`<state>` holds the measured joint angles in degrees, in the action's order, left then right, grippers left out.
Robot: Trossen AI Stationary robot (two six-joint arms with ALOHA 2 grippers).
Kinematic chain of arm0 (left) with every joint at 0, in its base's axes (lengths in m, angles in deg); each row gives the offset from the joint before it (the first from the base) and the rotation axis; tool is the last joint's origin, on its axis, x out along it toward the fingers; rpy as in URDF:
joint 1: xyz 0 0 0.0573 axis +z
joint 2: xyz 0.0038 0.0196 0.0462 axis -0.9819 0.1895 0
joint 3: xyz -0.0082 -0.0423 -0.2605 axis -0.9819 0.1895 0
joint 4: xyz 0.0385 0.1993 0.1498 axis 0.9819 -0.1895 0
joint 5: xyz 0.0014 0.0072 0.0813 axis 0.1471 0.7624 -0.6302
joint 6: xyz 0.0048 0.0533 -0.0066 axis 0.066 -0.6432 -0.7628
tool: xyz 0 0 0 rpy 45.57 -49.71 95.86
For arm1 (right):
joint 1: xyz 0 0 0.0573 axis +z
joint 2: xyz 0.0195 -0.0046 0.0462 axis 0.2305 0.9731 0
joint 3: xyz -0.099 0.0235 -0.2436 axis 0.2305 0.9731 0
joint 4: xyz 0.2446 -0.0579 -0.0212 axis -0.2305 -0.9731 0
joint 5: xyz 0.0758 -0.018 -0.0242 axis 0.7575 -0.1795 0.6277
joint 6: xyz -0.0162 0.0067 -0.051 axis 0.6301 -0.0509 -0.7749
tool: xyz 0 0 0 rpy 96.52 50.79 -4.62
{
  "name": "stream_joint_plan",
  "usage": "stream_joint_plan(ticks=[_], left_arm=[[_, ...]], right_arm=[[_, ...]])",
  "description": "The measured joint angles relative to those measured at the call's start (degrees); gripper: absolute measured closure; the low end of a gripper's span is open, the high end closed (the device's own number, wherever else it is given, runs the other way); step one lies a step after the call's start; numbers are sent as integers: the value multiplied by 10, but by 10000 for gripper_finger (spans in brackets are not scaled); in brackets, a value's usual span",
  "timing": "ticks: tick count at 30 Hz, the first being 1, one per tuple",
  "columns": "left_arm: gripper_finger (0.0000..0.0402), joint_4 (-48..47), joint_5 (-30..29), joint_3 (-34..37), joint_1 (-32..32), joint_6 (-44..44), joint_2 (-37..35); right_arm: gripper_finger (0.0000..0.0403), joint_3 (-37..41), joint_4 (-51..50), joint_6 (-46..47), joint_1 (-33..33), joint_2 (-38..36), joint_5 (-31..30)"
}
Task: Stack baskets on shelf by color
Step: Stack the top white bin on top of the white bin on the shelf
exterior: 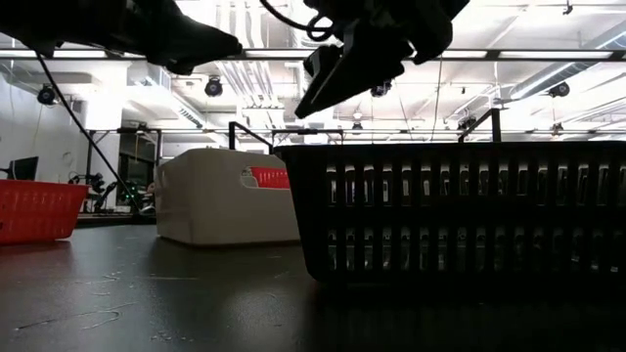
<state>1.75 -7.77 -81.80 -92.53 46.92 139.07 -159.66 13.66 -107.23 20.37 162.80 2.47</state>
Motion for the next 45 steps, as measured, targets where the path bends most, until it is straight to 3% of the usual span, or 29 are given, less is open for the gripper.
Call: stream_joint_plan(ticks=[12, 21, 32, 37, 45], left_arm=[[307, 0, -7, -2, 0, -69, -65], [307, 0, -24, 4, -1, -83, -126], [307, 0, -24, 6, 0, -67, -105], [307, 10, -24, 5, 0, -67, -95], [307, 13, -24, 5, -1, -67, -96]], right_arm=[[206, 0, 28, 0, -7, 5, 0], [207, -26, 90, 6, -15, 80, 0], [215, -107, 68, -6, -16, 184, 26], [259, -129, 42, -24, -16, 206, 26], [383, -131, 38, -40, -11, 201, 28]])
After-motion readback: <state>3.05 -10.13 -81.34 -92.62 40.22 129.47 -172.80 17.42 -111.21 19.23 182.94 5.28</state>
